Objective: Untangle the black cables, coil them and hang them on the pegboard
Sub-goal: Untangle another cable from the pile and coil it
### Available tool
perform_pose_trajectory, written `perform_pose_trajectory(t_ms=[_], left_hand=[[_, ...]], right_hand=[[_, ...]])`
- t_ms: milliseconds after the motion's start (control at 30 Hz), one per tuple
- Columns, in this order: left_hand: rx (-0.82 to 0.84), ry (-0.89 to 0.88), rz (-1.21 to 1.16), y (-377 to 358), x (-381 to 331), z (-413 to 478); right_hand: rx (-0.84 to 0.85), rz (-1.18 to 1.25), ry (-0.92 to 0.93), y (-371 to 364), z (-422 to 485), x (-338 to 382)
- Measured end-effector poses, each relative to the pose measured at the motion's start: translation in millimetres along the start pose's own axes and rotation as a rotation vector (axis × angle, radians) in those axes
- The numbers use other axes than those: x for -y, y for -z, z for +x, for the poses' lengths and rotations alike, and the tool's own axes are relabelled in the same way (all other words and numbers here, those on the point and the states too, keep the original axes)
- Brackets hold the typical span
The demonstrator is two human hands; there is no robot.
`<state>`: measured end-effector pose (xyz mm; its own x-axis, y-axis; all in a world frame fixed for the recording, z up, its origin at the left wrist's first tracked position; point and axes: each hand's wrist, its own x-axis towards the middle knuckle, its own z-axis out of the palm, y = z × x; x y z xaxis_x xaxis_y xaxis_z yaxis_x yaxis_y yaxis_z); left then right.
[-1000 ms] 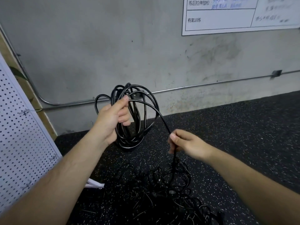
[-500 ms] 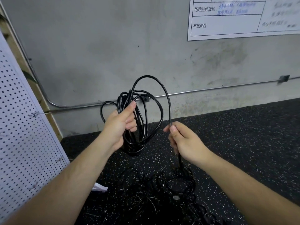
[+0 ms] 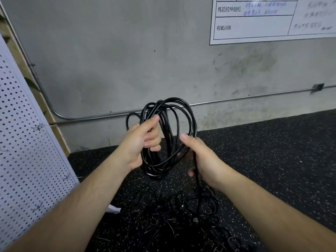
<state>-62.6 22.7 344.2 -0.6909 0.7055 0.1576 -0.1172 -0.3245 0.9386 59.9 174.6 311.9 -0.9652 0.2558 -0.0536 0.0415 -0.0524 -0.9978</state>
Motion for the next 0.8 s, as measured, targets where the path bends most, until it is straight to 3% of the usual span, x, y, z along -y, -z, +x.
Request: perform_pose_trajectory(t_ms=[133,267,433,533,667,800], left_hand=[[0.233,0.132,-0.2,-8,3,-4],[0.464,0.255,-0.381,-16,11,-6],[0.524,0.32,-0.431,-18,15,-4],[0.356,0.309,-0.245,-18,10,-5],[0.017,0.133,0.208,-16,16,-3],[-0.029,0.117,0.241,-17,19,-5]], right_hand=[[0.072,0.252,0.051,5,4,1],[0.239,0.531,-0.078,4,6,0],[0.373,0.638,-0.076,4,8,3],[0.179,0.455,-0.001,10,9,6],[-0.066,-0.058,0.179,15,10,9],[-0.092,-0.346,0.219,13,7,11]])
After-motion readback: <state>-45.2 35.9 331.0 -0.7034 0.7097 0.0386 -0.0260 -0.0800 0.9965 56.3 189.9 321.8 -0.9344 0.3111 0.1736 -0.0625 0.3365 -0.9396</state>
